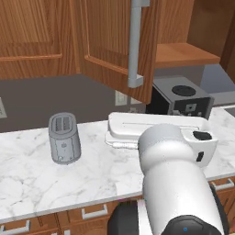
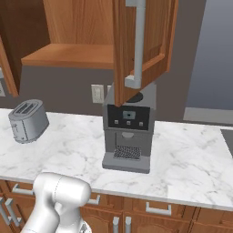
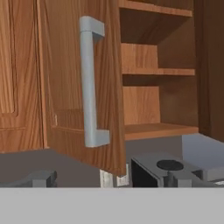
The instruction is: Close all open cabinet doors.
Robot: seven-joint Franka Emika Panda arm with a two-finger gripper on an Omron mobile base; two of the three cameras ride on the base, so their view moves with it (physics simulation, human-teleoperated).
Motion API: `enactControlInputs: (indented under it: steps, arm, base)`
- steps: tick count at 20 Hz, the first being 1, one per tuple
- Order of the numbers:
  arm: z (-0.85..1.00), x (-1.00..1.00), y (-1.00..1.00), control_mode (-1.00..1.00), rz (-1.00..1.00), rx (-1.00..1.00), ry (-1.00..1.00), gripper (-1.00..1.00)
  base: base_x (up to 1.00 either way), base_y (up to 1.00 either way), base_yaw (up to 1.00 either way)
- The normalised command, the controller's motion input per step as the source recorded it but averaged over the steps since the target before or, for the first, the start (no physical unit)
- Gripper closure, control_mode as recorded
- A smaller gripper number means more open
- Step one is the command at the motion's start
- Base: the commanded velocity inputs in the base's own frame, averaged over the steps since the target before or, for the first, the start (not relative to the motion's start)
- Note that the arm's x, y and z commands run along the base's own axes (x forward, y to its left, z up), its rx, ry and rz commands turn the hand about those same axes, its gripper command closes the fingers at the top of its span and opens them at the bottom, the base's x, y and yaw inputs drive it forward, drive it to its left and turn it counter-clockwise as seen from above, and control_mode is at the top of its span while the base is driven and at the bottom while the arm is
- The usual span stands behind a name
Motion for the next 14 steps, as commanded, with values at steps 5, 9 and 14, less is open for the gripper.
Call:
enactControlInputs:
  steps: [5, 9, 14]
  arm:
    - [0.0, 0.59, 0.23, -1.0, -0.02, 0.0, -0.03, -1.0]
    - [0.0, 0.54, 0.13, -1.0, -0.01, 0.0, -0.02, -1.0]
    - [0.0, 0.5, 0.04, -1.0, -0.02, 0.0, -0.03, -1.0]
  base:
    - [0.0, 0.0, 0.0]
    - [0.0, 0.0, 0.0]
    - [0.0, 0.0, 0.0]
